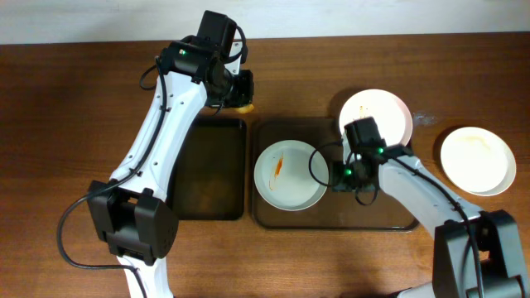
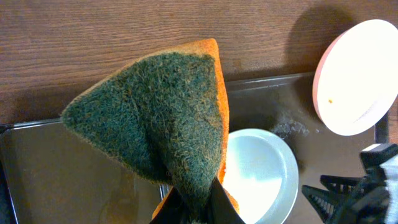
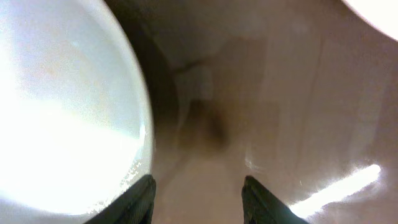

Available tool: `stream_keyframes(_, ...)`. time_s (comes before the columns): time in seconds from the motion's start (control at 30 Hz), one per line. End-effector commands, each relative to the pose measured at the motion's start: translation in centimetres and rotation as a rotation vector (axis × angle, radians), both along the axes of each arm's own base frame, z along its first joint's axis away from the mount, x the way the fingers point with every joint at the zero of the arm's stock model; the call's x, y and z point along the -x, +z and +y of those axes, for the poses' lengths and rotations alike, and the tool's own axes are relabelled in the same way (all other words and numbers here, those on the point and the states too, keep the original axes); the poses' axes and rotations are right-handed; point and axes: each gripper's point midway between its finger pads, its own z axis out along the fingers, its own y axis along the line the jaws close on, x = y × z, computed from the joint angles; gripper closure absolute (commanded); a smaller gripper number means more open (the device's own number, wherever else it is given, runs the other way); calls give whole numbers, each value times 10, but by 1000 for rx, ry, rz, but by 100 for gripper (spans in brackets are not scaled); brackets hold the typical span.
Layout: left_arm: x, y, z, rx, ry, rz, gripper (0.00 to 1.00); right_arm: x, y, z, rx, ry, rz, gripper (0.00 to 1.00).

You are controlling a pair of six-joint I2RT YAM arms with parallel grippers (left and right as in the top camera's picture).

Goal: Clean dirty plates on tray and stack at the side
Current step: 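Grip the lower-right sauce plate with right gripper and slide it onto the tray center, then move right gripper to the rim of the plate on the tray and hold it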

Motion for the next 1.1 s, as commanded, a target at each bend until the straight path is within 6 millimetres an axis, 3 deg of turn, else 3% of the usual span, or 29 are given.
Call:
stream_keyframes(0.0, -1, 4, 3, -5, -7, -17, 100, -32, 40, 2, 13, -38, -73, 54)
stream_keyframes(0.07, -1, 4, 3, -5, -7, -17, 100, -48, 52, -16, 87, -106, -128, 54)
stream_keyframes(0.2, -3, 4, 6, -20, 0, -23, 100, -83, 60, -81, 158, -255, -240, 54)
stream_keyframes(0.27, -3, 4, 6, -20, 0, -23, 100, -93, 55, -98, 148, -257, -254, 54)
stream_keyframes(0.33, -3, 4, 6, -21, 0, -24, 100, -90, 26, -107, 107, -247, -178, 54)
stream_keyframes(0.4, -3, 4, 6, -24, 2, -25, 100, -81, -2, -104, 105, -237, -87, 54)
stream_keyframes(0.5, -4, 3, 8, -34, 6, -27, 100, -71, -23, -101, 96, -230, -15, 54)
stream_keyframes(0.67, -4, 3, 8, -34, 6, -27, 100, -26, -29, -99, 99, -266, 175, 58)
stream_keyframes(0.73, -2, 2, 9, -36, 6, -20, 100, -13, -19, -99, 103, -263, 212, 58)
stream_keyframes(0.87, -2, 2, 9, -36, 6, -19, 100, -18, 24, -96, 89, -248, 184, 57)
stream_keyframes(0.93, -2, 2, 9, -36, 6, -19, 100, -30, 49, -75, -18, -183, 155, 57)
stream_keyframes(1.0, -1, 2, 9, -37, 6, -16, 100, -37, 57, -48, -125, -131, 131, 57)
stream_keyframes(1.07, 2, -1, 6, -41, -2, -2, 100, -38, 57, -6, -206, -54, 116, 57)
